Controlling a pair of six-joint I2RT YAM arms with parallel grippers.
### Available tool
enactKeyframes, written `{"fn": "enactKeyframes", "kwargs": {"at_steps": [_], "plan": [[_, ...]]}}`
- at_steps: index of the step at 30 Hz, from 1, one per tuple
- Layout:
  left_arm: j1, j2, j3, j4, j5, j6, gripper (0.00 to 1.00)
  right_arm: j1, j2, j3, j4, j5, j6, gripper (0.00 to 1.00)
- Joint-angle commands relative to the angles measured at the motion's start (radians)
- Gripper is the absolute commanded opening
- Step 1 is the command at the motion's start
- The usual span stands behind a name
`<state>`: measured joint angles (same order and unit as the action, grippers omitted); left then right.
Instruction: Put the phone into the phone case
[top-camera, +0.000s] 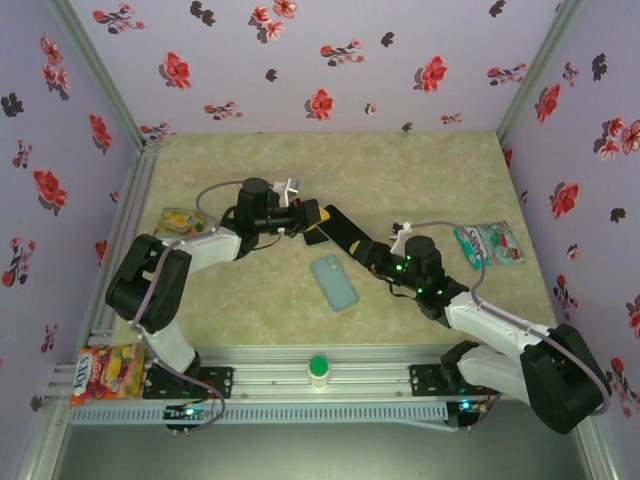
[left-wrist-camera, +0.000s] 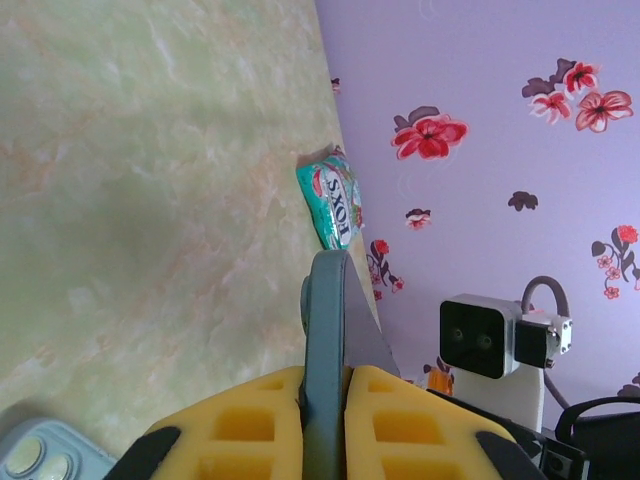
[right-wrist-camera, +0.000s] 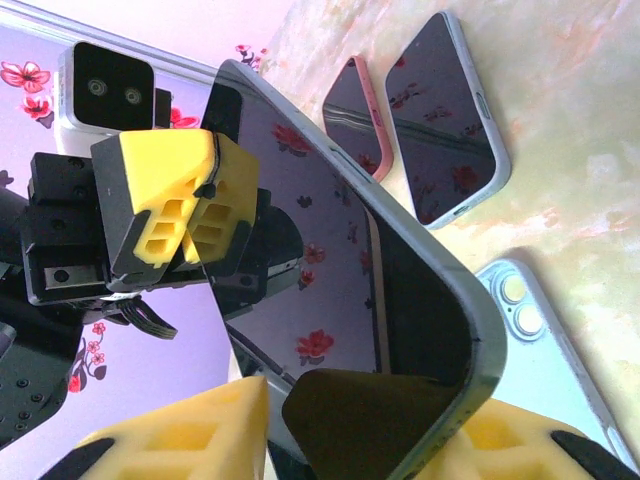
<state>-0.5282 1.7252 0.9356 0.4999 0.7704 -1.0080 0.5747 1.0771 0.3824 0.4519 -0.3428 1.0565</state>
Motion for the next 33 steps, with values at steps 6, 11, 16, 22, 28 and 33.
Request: {"fn": "enactKeyframes", "kwargs": {"at_steps": [6, 11, 16, 22, 28, 33], "plan": [[-0.089, 0.063, -0.015, -0.15, 0.002, 0.111, 0.0, 0.023, -0.055, 0.063, 0.403, -0.058, -0.031, 0.39], [-0.089, 0.054, -0.008, -0.163, -0.003, 0.116, 0.0, 0.024, -0.06, 0.071, 0.383, -0.058, -0.029, 0.15], [-0.088, 0.059, 0.026, -0.213, -0.03, 0.142, 0.01, 0.023, -0.085, 0.067, 0.33, -0.067, -0.025, 0.0], [-0.078, 0.077, 0.044, -0.194, -0.052, 0.145, 0.22, 0.028, -0.16, 0.033, 0.233, -0.063, -0.017, 0.0], [-0.066, 0.109, 0.047, -0.124, -0.052, 0.114, 0.29, 0.051, -0.227, 0.016, 0.158, -0.044, -0.009, 0.0], [-0.061, 0.118, 0.044, -0.097, -0.055, 0.102, 0.32, 0.089, -0.241, 0.008, 0.121, -0.032, -0.004, 0.0]]}}
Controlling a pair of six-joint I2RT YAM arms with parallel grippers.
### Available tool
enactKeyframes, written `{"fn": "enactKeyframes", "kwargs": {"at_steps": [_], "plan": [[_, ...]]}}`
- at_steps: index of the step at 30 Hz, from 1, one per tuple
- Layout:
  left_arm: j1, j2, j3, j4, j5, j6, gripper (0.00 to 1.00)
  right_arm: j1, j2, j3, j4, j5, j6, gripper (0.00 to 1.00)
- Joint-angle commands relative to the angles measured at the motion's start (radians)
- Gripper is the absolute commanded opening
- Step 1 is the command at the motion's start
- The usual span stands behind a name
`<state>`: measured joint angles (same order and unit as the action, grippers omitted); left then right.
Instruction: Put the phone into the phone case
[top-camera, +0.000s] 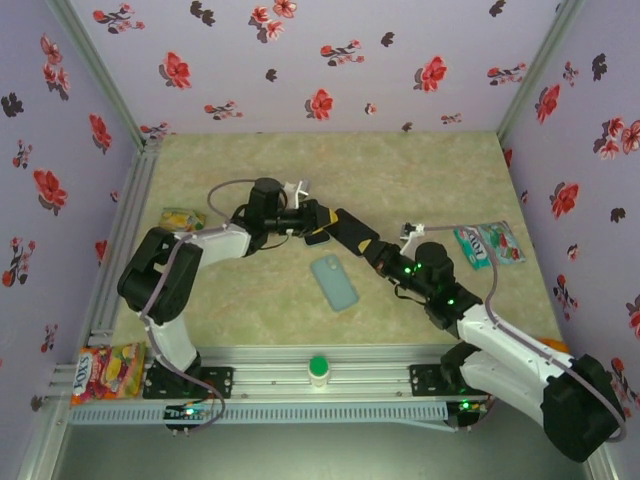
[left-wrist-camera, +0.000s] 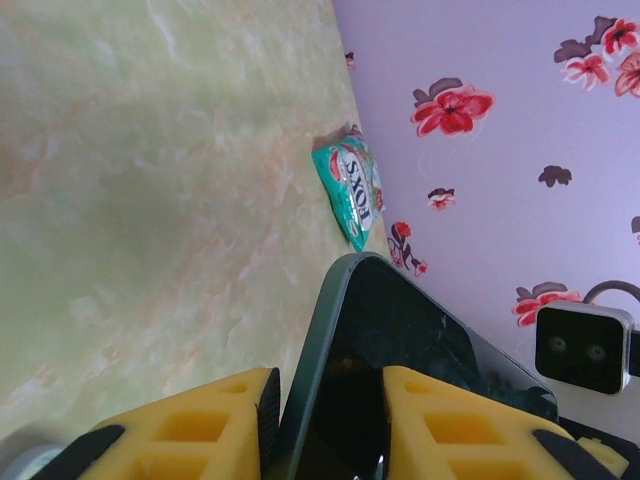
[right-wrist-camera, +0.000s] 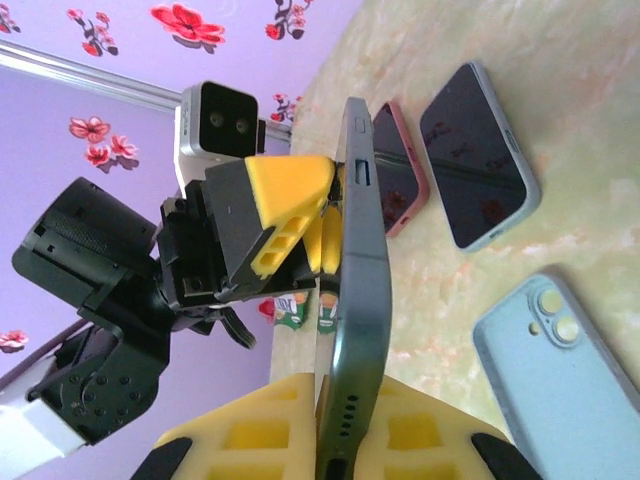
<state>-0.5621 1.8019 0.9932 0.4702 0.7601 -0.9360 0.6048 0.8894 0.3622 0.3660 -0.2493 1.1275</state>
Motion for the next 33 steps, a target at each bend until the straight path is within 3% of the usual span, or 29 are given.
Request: {"fn": "enactKeyframes", "kwargs": {"at_steps": [1, 16, 33], "plan": [[-0.027, 0.042, -0.015, -0.065, -0.047, 0.03, 0.33, 0.067, -0.053, 0.026, 0.202, -0.123, -0.074, 0.0], [0.004, 0.002, -0.069, -0.051, -0.081, 0.034, 0.44, 0.133, -0.099, 0.01, 0.134, -0.075, -0.068, 0.0], [0.028, -0.025, -0.102, -0.047, -0.099, 0.04, 0.45, 0.198, -0.13, -0.049, 0.111, 0.0, -0.025, 0.0]]}}
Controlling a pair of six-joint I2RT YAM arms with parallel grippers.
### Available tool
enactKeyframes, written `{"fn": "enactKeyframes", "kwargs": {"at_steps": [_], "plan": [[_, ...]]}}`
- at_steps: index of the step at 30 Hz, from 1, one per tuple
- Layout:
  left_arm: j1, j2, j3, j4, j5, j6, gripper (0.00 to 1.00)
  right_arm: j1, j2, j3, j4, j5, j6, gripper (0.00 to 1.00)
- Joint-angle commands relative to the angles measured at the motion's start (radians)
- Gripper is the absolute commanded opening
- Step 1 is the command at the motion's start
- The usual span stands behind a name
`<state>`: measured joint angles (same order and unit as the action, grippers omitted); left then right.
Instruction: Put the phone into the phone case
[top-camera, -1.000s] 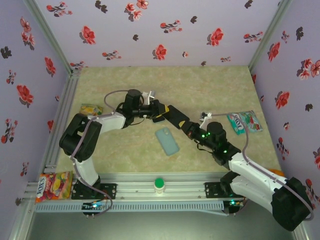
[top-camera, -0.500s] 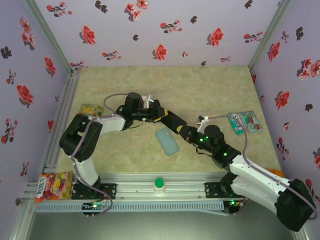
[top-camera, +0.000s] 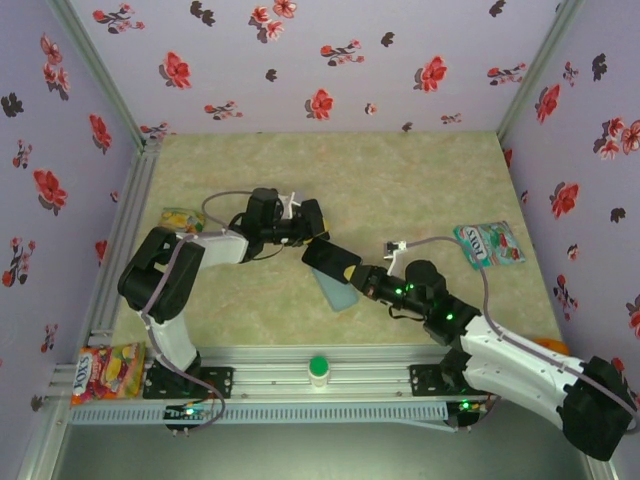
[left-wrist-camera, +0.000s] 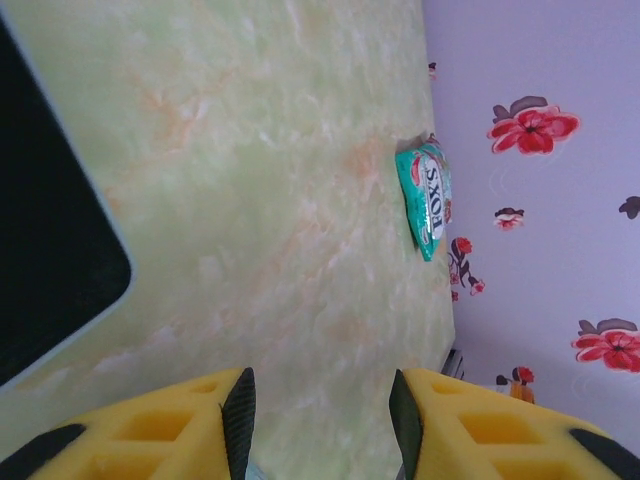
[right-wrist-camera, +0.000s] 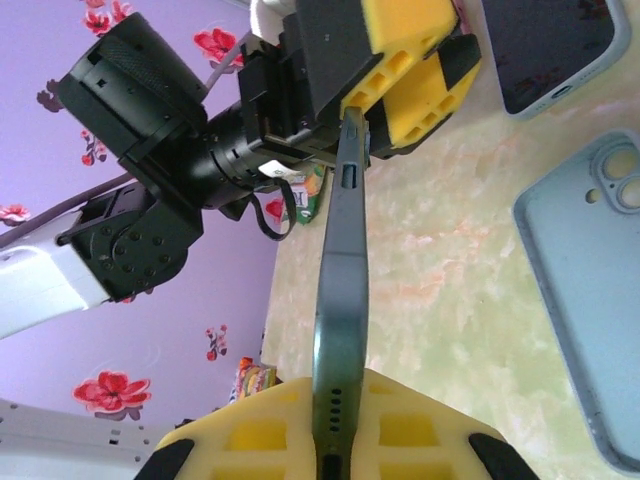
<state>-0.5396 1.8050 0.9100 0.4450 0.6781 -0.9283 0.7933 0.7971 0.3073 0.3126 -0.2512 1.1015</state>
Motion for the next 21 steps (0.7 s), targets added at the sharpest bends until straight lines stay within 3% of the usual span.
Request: {"fn": "enactKeyframes", "kwargs": {"at_steps": [1, 21], "plan": [[0.009, -0.033, -0.022, -0.02, -0.018, 0.034, 0.45, 0.011, -0.044, 0.001, 0.157, 0.009, 0.002, 0.0], [0.046, -0.158, -0.1, -0.158, -0.143, 0.165, 0.42, 0.108, -0.229, -0.074, -0.135, 0.262, 0.096, 0.0]]}}
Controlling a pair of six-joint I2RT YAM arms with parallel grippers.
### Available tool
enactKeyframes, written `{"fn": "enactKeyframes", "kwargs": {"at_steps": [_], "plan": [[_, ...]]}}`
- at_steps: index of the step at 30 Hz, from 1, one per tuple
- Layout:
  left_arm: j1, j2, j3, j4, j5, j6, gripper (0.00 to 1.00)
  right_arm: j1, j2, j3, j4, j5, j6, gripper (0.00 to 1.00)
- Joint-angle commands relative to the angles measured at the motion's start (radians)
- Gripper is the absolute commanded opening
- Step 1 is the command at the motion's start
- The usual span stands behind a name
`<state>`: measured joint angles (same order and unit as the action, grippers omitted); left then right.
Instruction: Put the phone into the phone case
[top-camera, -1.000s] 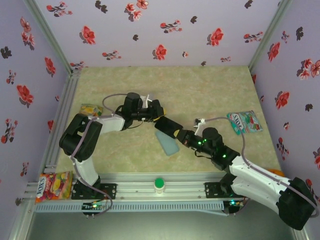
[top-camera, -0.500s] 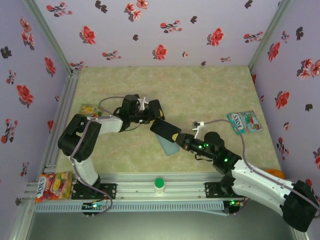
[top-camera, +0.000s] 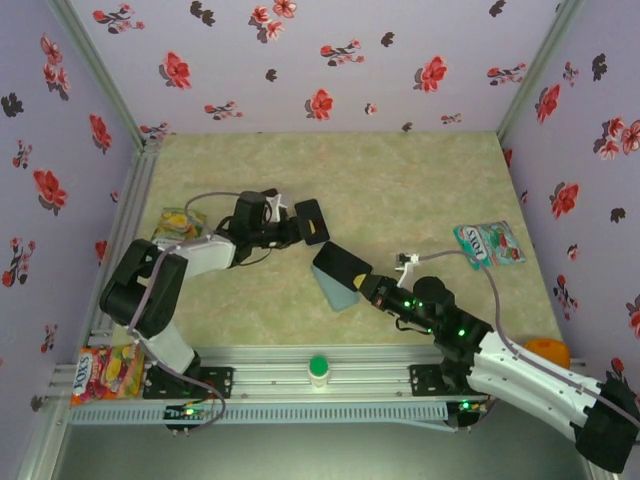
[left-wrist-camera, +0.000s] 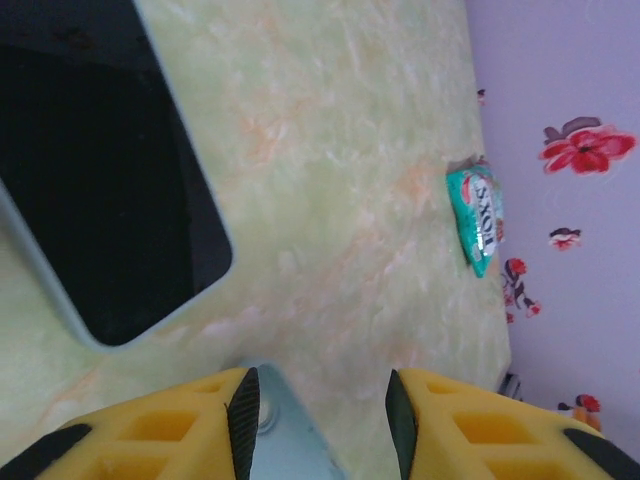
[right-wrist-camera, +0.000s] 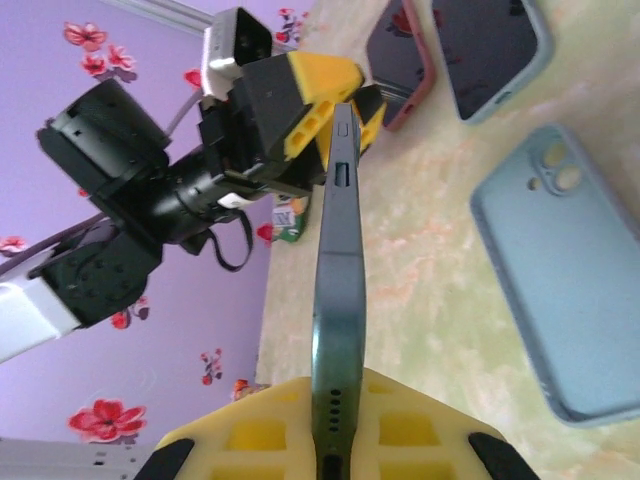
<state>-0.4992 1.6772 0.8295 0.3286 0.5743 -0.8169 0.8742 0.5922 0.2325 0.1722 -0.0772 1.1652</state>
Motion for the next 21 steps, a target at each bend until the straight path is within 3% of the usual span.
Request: {"fn": "enactKeyframes", "kwargs": {"at_steps": [1, 13, 21], "plan": [[0.005, -0.035, -0.026, -0.043, -0.047, 0.059, 0.42, 0.044, -0.025, -0.001, 0.0, 0.112, 0.035, 0.0], [-0.017, -0.034, -0.063, -0.063, -0.111, 0.122, 0.4, 0.281, 0.057, 0.034, -0.066, 0.495, 0.094, 0.0], [-0.044, -0.021, -0.065, -0.06, -0.142, 0.163, 0.39, 0.354, 0.156, 0.04, 0.005, 0.616, 0.16, 0.0]]}}
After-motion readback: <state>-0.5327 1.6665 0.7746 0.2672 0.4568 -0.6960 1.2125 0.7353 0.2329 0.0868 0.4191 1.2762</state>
